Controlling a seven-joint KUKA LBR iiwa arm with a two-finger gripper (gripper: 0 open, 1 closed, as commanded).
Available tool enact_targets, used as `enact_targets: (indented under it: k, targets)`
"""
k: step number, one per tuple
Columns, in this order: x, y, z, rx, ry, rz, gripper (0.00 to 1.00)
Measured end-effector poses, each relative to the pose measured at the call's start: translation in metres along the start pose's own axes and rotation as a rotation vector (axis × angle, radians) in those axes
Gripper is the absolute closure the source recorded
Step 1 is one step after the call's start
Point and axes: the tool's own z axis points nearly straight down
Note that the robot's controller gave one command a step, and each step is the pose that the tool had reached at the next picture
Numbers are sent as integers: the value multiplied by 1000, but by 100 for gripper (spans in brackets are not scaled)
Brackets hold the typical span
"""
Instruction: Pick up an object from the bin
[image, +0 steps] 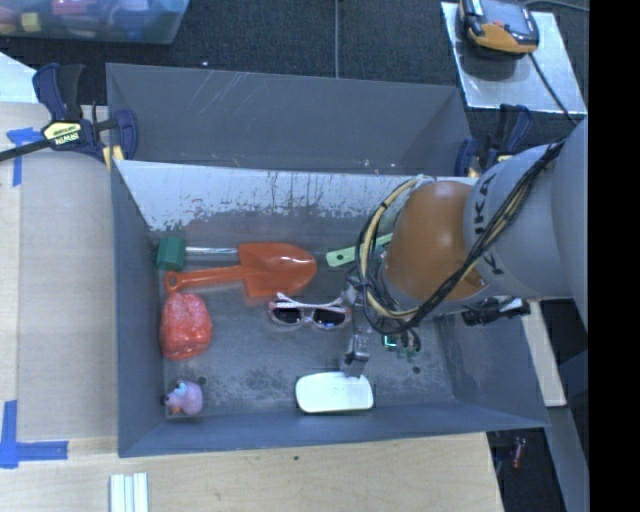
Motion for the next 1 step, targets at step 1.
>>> enact_targets:
  k: [1]
  targets:
    - [10, 12, 1, -1, 6, 38, 0]
